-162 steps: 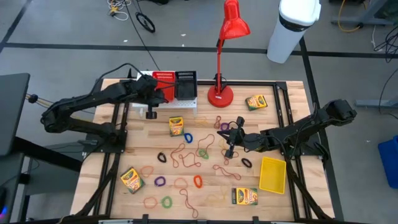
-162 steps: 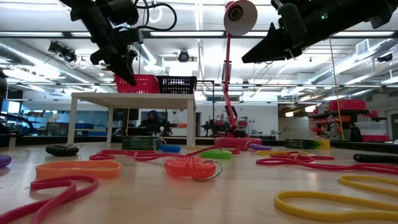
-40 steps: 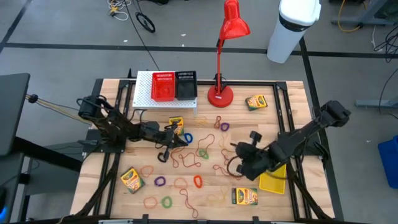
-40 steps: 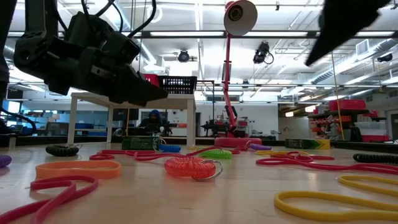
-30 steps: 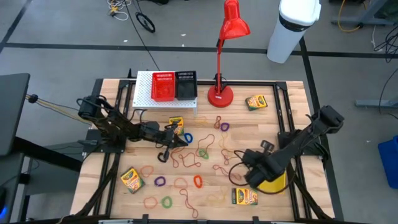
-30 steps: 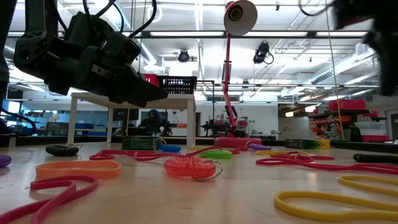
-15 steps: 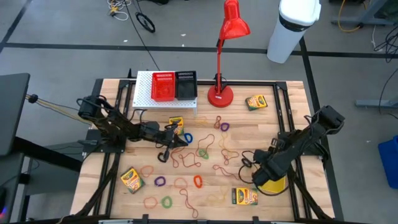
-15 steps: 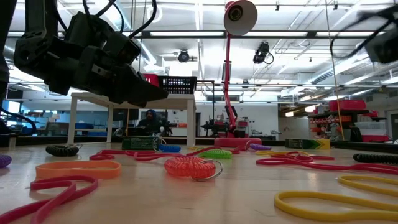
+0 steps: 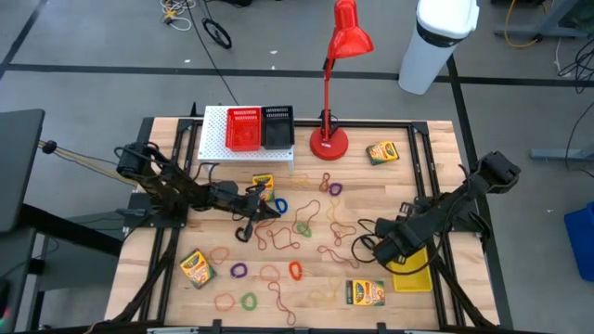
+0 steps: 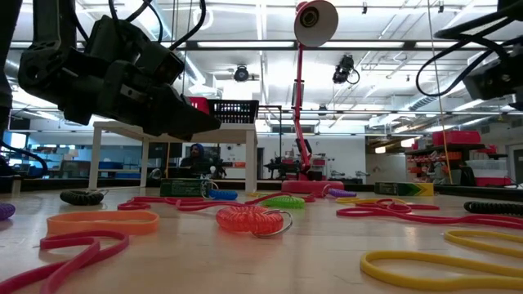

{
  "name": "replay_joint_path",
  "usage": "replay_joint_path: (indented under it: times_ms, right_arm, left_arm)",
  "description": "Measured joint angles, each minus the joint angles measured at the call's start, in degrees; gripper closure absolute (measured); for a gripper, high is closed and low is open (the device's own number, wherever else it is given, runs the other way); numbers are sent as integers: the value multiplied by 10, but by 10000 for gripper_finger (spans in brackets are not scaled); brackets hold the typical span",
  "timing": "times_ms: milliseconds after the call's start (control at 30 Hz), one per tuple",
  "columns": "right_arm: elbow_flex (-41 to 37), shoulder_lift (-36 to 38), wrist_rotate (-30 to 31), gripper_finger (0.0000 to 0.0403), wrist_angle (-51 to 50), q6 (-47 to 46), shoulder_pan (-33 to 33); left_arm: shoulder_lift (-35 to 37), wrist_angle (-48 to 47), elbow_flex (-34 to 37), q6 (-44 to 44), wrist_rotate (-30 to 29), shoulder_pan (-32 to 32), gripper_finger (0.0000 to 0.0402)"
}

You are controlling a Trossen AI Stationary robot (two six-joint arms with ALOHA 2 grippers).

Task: Pick & Place Office Desk Supplies
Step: Put the yellow bin on the shelf

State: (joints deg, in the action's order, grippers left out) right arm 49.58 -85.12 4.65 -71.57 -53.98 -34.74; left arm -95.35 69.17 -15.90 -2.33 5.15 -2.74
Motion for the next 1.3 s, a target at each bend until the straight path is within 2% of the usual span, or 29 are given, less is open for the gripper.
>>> replay_joint_path:
  times_ms: [233,433,633,1033,1300]
  right_arm:
    - [4,6,-12,263,-27,1,-1]
    - [46,7,-15,263,-55,-1,-2]
    - [59,8,-14,263,-13,17,-7]
    - [59,4,-6,262,-1,43,-9]
    - [59,-19,-1,223,1,55,-9]
  left_arm:
    - [0,0,0,0,-2,0,392]
    - [0,0,0,0,-2,0,392]
    - [0,0,0,0,-2,0,392]
    - [0,-5,0,0,-2,0,392]
    - [0,-5,0,0,-1,-3,392]
